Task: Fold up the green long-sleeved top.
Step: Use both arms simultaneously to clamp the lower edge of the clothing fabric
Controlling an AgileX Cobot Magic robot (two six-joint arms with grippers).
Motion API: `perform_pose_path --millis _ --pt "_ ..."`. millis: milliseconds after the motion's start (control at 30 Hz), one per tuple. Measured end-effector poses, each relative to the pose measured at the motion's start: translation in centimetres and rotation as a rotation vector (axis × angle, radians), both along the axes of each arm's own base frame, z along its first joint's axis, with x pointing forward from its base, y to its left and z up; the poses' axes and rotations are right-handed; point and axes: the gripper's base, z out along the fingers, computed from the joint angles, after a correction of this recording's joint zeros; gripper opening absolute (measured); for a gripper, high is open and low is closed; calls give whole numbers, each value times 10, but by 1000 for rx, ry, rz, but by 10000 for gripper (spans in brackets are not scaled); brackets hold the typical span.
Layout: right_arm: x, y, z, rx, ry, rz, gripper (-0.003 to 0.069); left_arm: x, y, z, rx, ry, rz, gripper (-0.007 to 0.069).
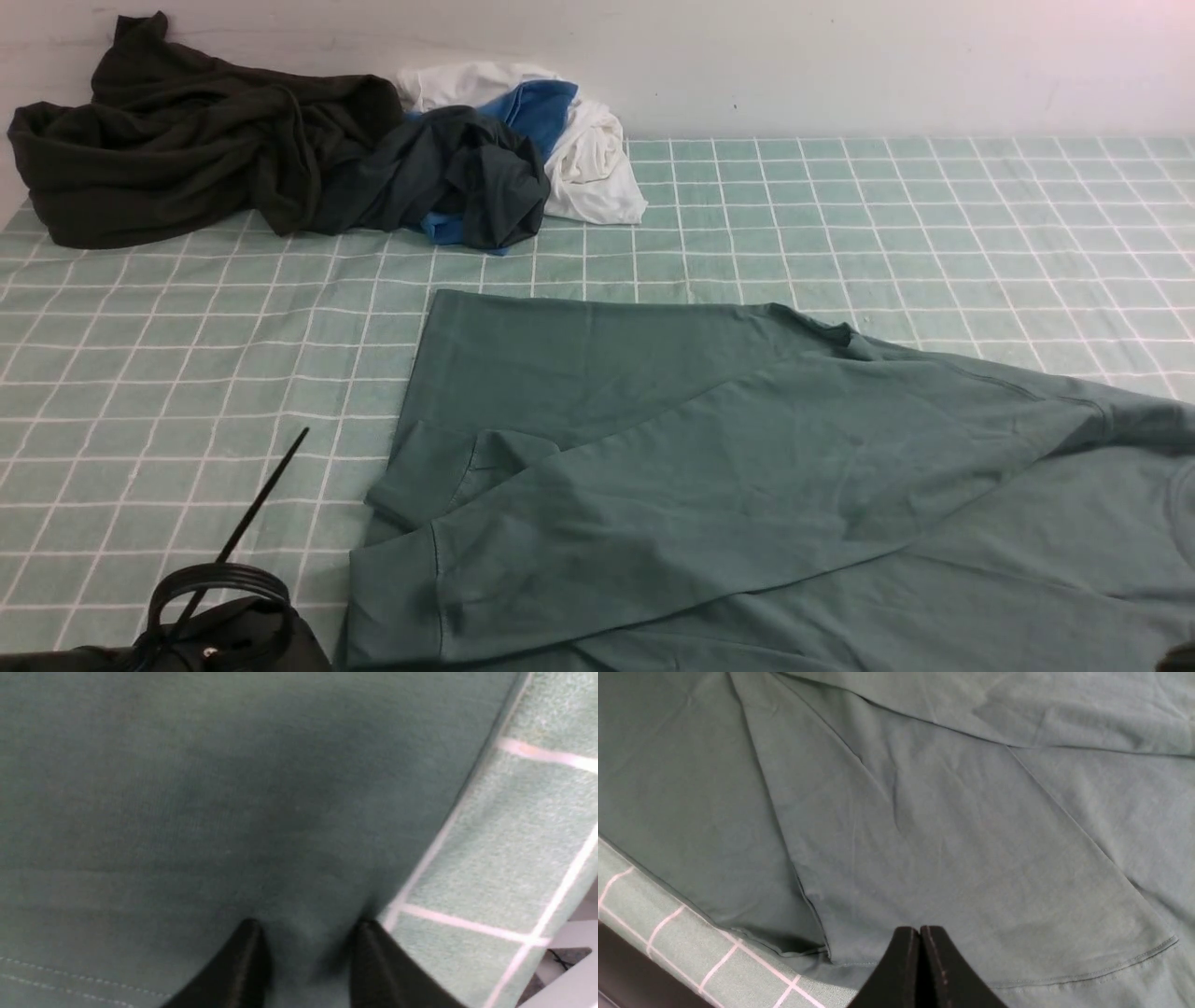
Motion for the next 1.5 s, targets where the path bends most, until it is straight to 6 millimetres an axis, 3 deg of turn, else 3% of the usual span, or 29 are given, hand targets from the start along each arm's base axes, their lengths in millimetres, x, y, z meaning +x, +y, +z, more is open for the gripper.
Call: perform_pose_path --millis 200,600,767,967,1100,1200,1300,1500 --pt "0 0 0 1 -2 0 -14 1 -1 0 -6 -5 10 17" --pt "0 0 0 1 -3 0 -14 5 -6 13 24 11 64 8" --pt "0 0 0 1 -3 0 -14 6 -5 14 33 7 83 94" --pt "0 0 0 1 -3 0 -14 6 -6 14 32 3 86 283" --pt "0 0 0 1 -3 0 -14 8 -7 14 21 -9 83 332" --pt "0 0 0 1 -3 0 -14 9 -7 11 28 -9 79 330" --pt "0 0 0 1 -3 0 -14 10 -8 7 49 -3 72 269" --pt "0 0 -3 -8 6 6 -14 11 -9 7 49 -3 73 72"
